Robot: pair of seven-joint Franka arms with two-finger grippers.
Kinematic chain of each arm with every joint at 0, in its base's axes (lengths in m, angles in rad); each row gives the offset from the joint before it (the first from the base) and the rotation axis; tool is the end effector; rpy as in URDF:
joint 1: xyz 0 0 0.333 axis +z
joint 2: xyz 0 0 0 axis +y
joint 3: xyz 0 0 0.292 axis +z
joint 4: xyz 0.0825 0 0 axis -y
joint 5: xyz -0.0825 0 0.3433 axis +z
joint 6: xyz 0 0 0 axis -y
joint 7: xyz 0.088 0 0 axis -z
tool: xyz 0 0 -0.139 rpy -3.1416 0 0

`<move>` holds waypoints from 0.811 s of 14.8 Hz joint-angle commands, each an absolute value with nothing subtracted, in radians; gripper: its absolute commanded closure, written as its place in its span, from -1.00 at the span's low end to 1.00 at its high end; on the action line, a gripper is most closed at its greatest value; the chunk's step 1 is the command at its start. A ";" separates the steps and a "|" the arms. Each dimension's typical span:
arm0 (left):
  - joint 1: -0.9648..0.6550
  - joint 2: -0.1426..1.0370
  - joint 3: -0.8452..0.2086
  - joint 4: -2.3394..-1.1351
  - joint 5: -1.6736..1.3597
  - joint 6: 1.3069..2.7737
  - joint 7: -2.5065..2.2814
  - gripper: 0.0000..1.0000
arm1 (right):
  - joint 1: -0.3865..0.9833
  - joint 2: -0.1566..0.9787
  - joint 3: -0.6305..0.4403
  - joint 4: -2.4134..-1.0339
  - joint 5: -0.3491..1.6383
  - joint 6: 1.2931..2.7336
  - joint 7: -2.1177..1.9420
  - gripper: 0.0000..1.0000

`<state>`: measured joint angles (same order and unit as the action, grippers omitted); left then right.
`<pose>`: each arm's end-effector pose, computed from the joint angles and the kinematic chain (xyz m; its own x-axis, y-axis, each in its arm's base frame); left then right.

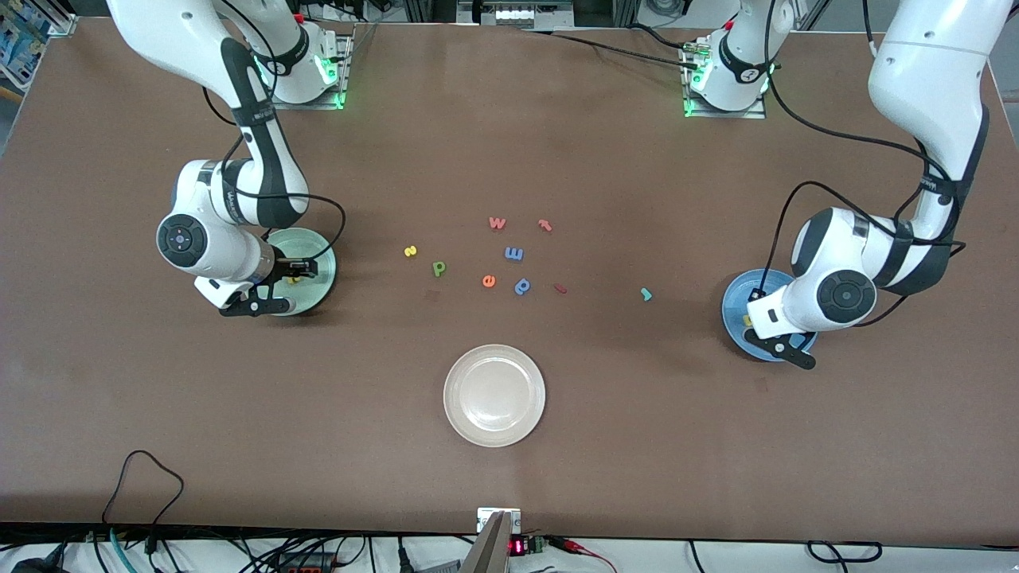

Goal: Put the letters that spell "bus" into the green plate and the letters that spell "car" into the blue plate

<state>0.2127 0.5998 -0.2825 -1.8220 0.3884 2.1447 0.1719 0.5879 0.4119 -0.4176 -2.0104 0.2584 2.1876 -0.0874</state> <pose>0.5746 -0.0112 0.1778 0.8658 -0.4266 -0.2614 -0.4562 -0.8877 -0.0623 0.5286 0.1065 0.2254 0.9771 0.1036 -0.1856 0.0995 -0.9945 -0.0314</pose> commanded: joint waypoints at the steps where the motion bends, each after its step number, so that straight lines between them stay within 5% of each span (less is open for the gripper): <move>1: 0.224 0.591 -0.293 -1.861 0.408 2.183 0.181 0.02 | 0.685 0.408 -0.414 -1.968 0.361 2.154 -0.064 -0.55; 2: 0.225 0.585 -0.296 -1.859 0.408 2.175 0.183 -0.43 | 0.718 0.413 -0.414 -1.964 0.423 2.155 -0.066 -0.21; 4: 0.224 0.557 -0.307 -1.847 0.407 2.128 0.181 -1.00 | 0.762 0.449 -0.416 -1.941 0.448 2.166 -0.067 -0.19; 7: 0.222 0.514 -0.392 -1.829 0.387 2.044 0.128 -1.00 | 0.830 0.489 -0.416 -1.924 0.449 2.184 -0.004 -0.02; 12: 0.203 0.518 -0.532 -1.827 0.270 2.037 -0.235 -1.00 | 0.937 0.590 -0.414 -1.853 0.451 2.276 0.156 -0.02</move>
<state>0.2106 0.5158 -0.5067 -1.8213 0.3153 2.0363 -0.0981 0.8983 0.5286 -0.4042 -1.9142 0.4322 2.2529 0.1023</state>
